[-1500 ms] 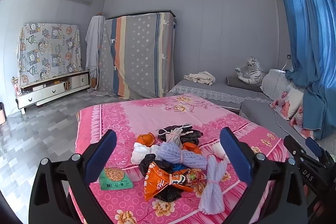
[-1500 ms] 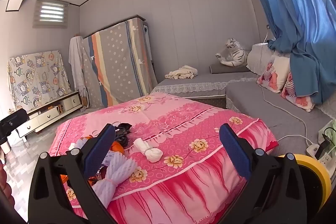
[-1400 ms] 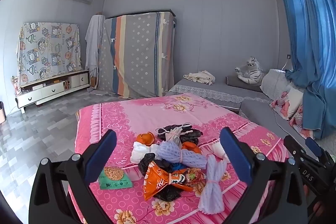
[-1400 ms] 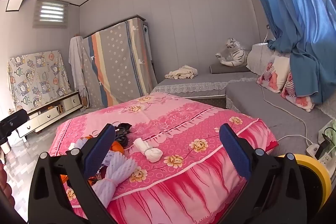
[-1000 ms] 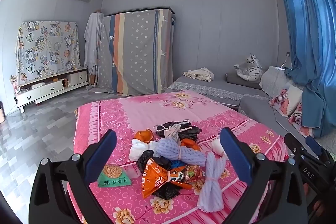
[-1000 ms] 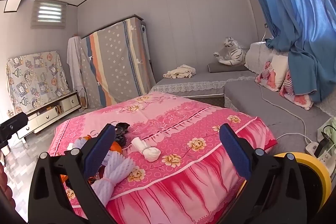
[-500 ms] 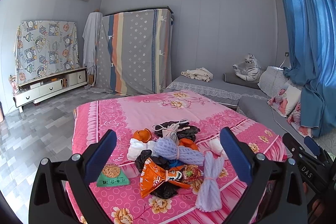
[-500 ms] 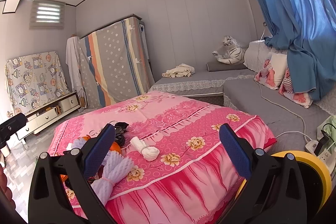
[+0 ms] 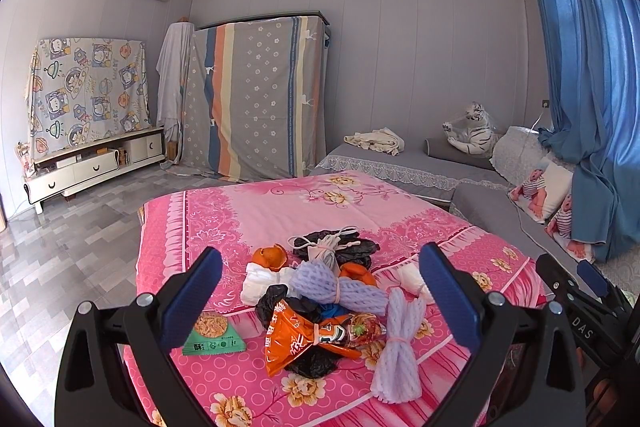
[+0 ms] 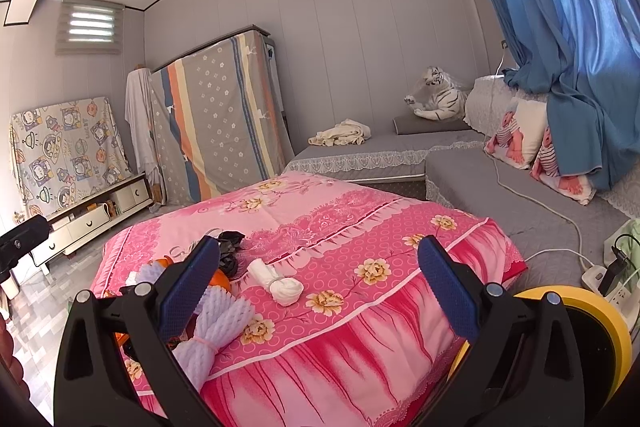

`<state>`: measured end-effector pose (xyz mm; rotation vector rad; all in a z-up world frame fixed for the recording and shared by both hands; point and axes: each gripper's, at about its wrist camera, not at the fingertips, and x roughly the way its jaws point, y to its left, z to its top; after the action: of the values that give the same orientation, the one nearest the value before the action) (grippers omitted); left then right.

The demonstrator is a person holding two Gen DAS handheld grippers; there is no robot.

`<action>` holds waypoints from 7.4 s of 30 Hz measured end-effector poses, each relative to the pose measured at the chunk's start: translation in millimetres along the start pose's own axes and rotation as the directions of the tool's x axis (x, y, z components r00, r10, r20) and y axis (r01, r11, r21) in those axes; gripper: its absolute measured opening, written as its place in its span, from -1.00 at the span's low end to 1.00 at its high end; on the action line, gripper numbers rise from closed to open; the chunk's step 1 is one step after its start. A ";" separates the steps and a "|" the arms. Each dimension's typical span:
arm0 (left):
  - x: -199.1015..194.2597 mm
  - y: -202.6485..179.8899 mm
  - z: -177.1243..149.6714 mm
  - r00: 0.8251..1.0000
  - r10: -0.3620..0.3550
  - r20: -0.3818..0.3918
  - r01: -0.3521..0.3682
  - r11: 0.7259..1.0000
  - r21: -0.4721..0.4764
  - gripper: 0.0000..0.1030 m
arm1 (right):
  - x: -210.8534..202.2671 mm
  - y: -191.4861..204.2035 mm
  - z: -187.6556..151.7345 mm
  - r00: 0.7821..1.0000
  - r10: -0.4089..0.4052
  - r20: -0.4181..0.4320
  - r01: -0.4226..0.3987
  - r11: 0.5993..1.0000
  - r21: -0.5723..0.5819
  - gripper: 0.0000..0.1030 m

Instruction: Collect trash

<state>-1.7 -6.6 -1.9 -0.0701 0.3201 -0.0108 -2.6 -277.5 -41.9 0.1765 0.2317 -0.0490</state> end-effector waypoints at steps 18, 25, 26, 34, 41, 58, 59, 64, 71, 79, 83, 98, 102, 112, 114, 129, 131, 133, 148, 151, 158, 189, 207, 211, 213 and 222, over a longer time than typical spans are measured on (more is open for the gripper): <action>0.2 1.4 0.5 1.000 -0.009 -0.002 0.009 1.000 0.000 0.85 | 1.6 -0.4 -1.1 1.000 0.001 -0.004 -0.001 1.000 0.002 0.84; -0.9 1.1 0.7 1.000 -0.008 -0.002 0.008 1.000 0.000 0.85 | 2.2 -0.5 -4.7 1.000 0.001 -0.006 -0.001 1.000 0.002 0.84; -1.4 1.1 0.7 1.000 -0.009 -0.002 0.009 1.000 0.000 0.85 | 2.2 -0.4 -4.7 1.000 0.001 -0.005 -0.001 1.000 0.002 0.84; -1.2 0.4 1.7 1.000 -0.012 -0.001 0.012 1.000 0.005 0.85 | 2.6 -0.7 -4.4 1.000 0.000 -0.006 0.000 1.000 0.003 0.84; -0.9 -0.5 1.2 1.000 -0.012 -0.001 0.012 1.000 0.003 0.85 | 4.0 -1.4 -10.7 1.000 -0.002 -0.011 0.002 1.000 0.012 0.84; 10.6 25.1 4.9 0.996 0.063 0.071 -0.066 0.997 0.044 0.85 | 16.6 -16.1 -4.5 1.000 0.020 -0.012 -0.019 0.999 0.029 0.84; 14.5 30.6 4.4 0.997 0.061 0.051 -0.064 0.997 0.047 0.85 | 21.4 -18.3 -3.9 0.999 0.038 -0.032 -0.037 0.999 0.037 0.84; 32.7 58.3 -5.4 0.997 0.068 -0.030 -0.065 0.994 0.088 0.85 | 45.3 -25.8 -5.2 0.989 0.115 -0.088 -0.111 0.993 0.051 0.84; 52.0 105.9 -36.8 0.988 0.031 -0.152 -0.021 0.998 0.066 0.85 | 73.0 -18.8 -13.3 0.962 0.193 -0.196 -0.204 0.978 -0.042 0.84; 87.9 139.5 -71.1 0.949 0.006 -0.314 -0.007 1.000 -0.002 0.85 | 120.4 -8.4 -33.6 0.930 0.149 -0.337 -0.196 0.975 -0.107 0.84; 100.5 145.4 -80.4 0.937 -0.024 -0.348 0.013 0.999 -0.034 0.85 | 135.1 0.8 -34.0 0.930 0.141 -0.338 -0.197 0.970 -0.139 0.84; 123.6 151.5 -87.7 0.916 -0.049 -0.399 0.024 0.997 -0.067 0.84 | 183.3 21.4 -37.4 0.879 0.149 -0.452 -0.256 0.949 -0.185 0.84; 131.0 148.3 -88.4 0.912 -0.033 -0.409 0.017 0.999 -0.043 0.84 | 196.0 34.6 -40.0 0.870 0.144 -0.472 -0.279 0.932 -0.230 0.84; 153.4 147.6 -95.5 0.892 -0.048 -0.449 0.022 0.998 -0.064 0.58 | 230.1 45.8 -55.5 0.820 0.120 -0.560 -0.315 0.911 -0.266 0.44; 157.2 147.8 -96.2 0.891 -0.047 -0.451 0.019 0.998 -0.066 0.45 | 234.3 47.4 -57.4 0.814 0.123 -0.568 -0.319 0.912 -0.260 0.33; 176.4 146.2 -77.7 0.905 -0.067 -0.419 0.023 0.994 -0.110 -0.55 | 247.1 55.9 -57.6 0.781 0.184 -0.597 -0.372 0.904 -0.208 -0.45; 181.1 147.3 -77.2 0.903 -0.068 -0.424 0.019 0.993 -0.120 -0.55 | 245.1 55.8 -56.6 0.783 0.183 -0.595 -0.370 0.905 -0.209 -0.46; 183.0 150.0 -76.7 0.901 -0.080 -0.426 0.024 0.991 -0.135 -0.55 | 243.7 54.2 -55.3 0.780 0.188 -0.597 -0.371 0.907 -0.199 -0.46; 207.5 156.4 -61.4 0.908 -0.072 -0.413 0.008 0.988 -0.155 -0.79 | 246.0 47.9 -56.5 0.764 0.183 -0.619 -0.354 0.920 -0.166 -0.49; 197.0 159.0 -52.9 0.926 -0.069 -0.370 0.012 0.988 -0.156 -0.80 | 240.1 44.3 -43.6 0.779 0.202 -0.593 -0.347 0.927 -0.140 -0.50; 157.8 163.9 -31.9 0.958 -0.083 -0.273 0.039 0.986 -0.163 -0.80 | 204.7 37.6 -4.5 0.796 0.311 -0.519 -0.384 0.923 -0.035 -0.50; 75.8 -43.6 4.8 0.789 -0.585 -0.186 0.602 0.797 0.049 -0.80 | 21.0 -87.8 46.8 0.969 0.103 -0.225 -0.077 0.990 0.122 -0.49; 110.3 -223.1 -45.4 0.484 -0.753 -0.446 0.858 0.509 0.072 -0.80 | -31.5 -215.4 -2.0 0.905 -0.292 -0.310 0.372 0.896 0.243 -0.48; 109.7 -246.3 -56.7 0.453 -0.753 -0.478 0.874 0.481 0.071 -0.80 | -32.0 -231.9 -8.4 0.892 -0.311 -0.328 0.403 0.876 0.267 -0.48; 109.5 -256.9 -64.5 0.436 -0.752 -0.494 0.882 0.466 0.070 -0.80 | -31.8 -235.0 -12.3 0.886 -0.315 -0.340 0.414 0.867 0.276 -0.48; 109.9 -280.5 -89.1 0.382 -0.742 -0.551 0.898 0.440 0.031 -0.80 | -26.7 -253.7 -31.1 0.864 -0.320 -0.389 0.448 0.841 0.303 -0.48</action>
<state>74.8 -294.7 -101.0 0.1194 0.7473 -1.1610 -52.9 -520.6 -108.2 0.5335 0.5897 -0.4816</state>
